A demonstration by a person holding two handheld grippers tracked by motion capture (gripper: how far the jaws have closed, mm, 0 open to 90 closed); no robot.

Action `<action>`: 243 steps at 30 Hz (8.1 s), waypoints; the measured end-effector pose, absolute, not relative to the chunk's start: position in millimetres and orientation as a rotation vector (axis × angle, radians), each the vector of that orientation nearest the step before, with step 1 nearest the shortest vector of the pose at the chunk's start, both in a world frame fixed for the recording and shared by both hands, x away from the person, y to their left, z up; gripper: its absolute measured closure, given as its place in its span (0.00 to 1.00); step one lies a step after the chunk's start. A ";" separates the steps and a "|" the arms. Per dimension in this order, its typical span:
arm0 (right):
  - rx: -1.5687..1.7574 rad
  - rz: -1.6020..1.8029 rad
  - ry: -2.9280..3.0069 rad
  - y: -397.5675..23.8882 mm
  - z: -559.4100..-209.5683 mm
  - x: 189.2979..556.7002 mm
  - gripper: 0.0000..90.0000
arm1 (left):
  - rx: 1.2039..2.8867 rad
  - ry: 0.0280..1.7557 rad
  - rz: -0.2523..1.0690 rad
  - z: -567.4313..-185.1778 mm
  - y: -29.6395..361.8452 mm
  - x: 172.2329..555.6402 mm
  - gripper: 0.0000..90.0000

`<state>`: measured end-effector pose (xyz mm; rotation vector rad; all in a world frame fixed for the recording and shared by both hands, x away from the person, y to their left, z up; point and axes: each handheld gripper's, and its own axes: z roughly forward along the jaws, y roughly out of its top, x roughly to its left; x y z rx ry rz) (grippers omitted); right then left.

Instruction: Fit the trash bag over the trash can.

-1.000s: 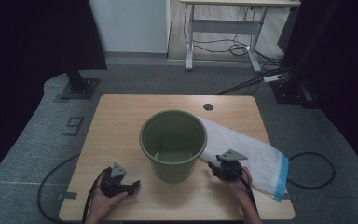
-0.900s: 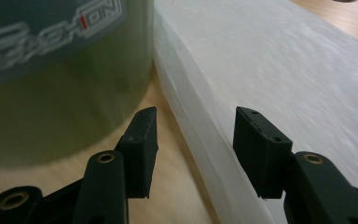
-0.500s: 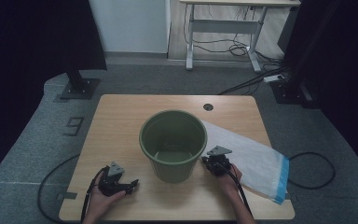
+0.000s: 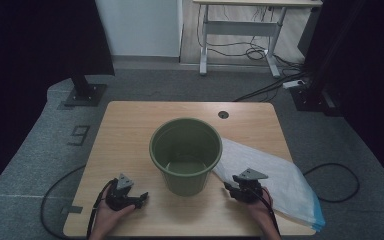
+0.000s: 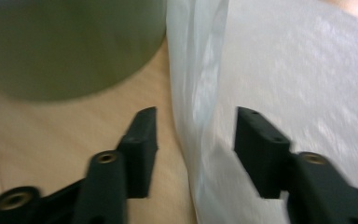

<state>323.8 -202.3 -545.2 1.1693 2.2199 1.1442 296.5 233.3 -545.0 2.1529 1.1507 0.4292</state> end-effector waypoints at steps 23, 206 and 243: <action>1.280 1.094 1.998 -203.0 -521.4 345.5 0.99 | 2.147 1.154 0.424 -545.0 234.2 296.4 0.19; 0.957 1.519 1.797 -185.9 -428.7 215.6 0.40 | 2.042 1.129 0.384 -509.9 247.1 277.9 0.28; 1.008 1.625 1.702 -219.2 -407.6 256.7 0.99 | 1.918 0.977 0.498 -439.0 233.8 240.4 0.36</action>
